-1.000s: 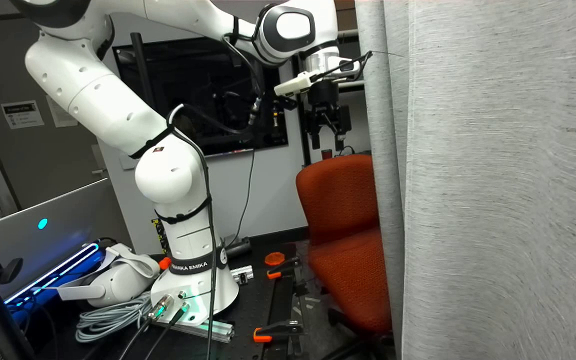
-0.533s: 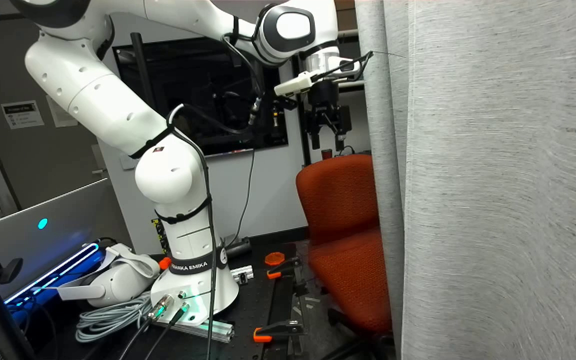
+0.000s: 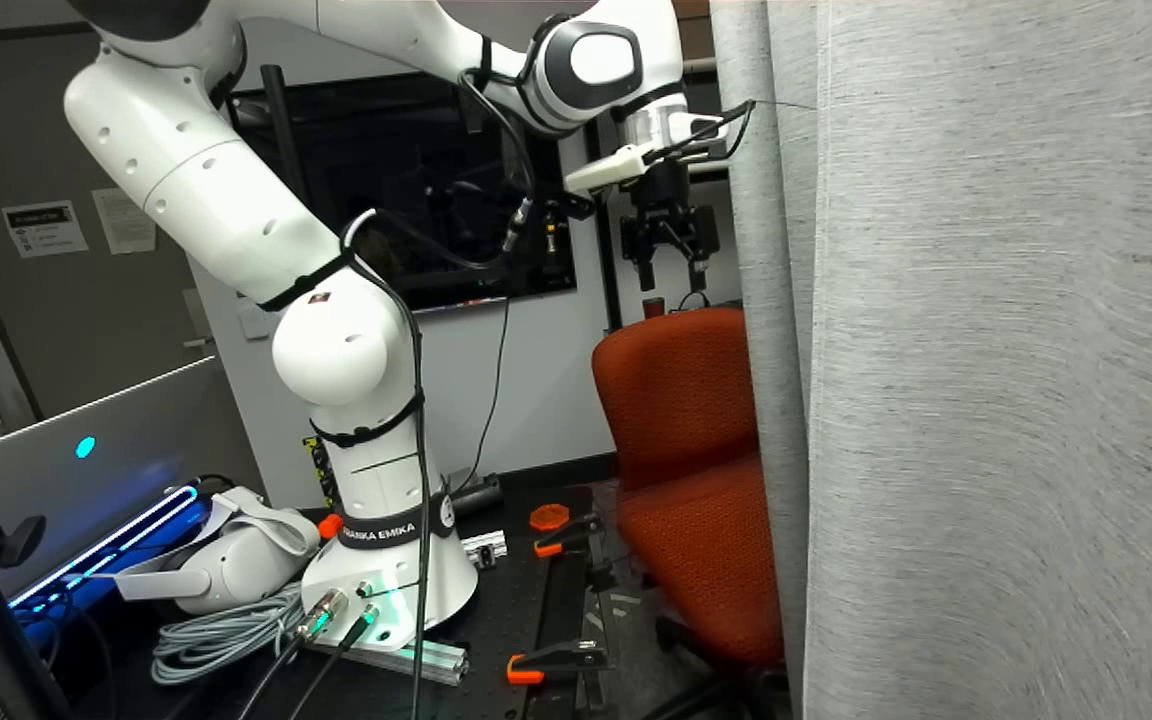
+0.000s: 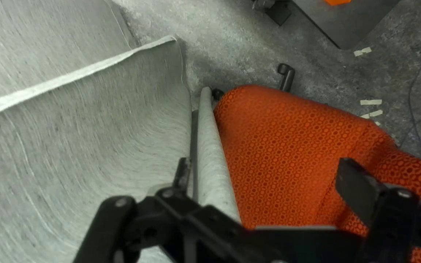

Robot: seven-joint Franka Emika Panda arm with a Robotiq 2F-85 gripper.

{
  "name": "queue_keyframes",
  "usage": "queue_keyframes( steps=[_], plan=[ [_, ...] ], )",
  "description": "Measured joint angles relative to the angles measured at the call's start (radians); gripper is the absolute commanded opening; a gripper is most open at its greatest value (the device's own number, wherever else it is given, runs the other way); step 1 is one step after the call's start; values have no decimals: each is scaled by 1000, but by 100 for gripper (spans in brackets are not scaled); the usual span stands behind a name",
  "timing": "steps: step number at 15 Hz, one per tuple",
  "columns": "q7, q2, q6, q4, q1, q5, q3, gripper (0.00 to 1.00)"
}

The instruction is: Slide the curtain to the right

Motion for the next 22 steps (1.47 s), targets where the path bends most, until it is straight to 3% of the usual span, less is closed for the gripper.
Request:
queue_keyframes(
  steps=[11, 22],
  plan=[
    [96, 273, 305, 266, 17, 22, 86, 100],
    [105, 242, 554, 358, 23, 115, 77, 100]
  ],
)
